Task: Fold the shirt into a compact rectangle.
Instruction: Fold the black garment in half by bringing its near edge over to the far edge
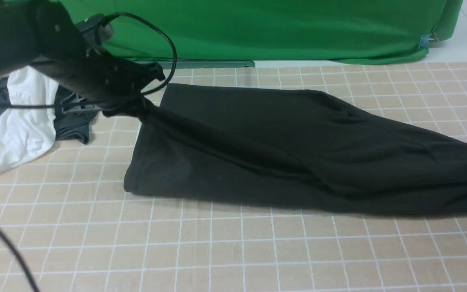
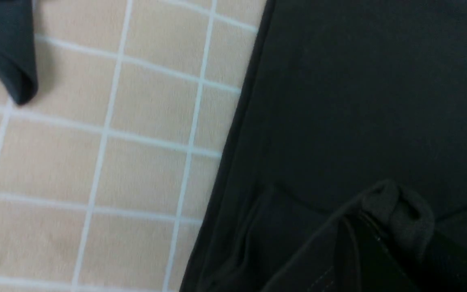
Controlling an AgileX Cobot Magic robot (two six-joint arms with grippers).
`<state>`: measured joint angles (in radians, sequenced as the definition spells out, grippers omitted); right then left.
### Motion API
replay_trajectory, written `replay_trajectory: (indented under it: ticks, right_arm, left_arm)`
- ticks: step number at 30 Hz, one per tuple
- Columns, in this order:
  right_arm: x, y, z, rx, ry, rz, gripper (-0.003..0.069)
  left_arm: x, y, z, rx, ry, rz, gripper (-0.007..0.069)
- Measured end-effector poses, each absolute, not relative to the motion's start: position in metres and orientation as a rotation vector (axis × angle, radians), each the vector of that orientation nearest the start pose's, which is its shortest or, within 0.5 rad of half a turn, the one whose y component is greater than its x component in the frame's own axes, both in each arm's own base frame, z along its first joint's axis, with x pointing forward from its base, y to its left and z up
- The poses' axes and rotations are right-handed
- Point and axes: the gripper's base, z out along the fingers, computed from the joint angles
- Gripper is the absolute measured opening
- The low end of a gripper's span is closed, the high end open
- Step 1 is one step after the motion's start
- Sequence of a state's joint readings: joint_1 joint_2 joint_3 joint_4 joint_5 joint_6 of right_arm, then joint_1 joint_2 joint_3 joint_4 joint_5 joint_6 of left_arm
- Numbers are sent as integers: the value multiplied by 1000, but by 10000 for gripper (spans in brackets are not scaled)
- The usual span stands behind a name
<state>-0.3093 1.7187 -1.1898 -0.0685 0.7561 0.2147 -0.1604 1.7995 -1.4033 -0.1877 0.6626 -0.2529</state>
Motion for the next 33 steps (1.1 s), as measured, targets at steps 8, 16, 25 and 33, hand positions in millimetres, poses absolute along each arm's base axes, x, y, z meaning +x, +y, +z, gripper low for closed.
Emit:
replay_trajectory:
  ticks: [8,16,25,33]
  right_arm:
    - [369,-121,215,666,2628,-91,34]
    - [389,-125,194,651,2571,-80,35]
    - [399,-128,173,643,2546,-75,54]
    - [406,-128,205,574,2520,-101,347]
  left_arm:
    - [452,-75,232,-245,2542,-355,32]
    - [490,-62,192,-356,2566,-410,31]
    - [503,-61,168,-394,2532,-423,31]
    - [505,-60,169,-393,2503,-417,30]
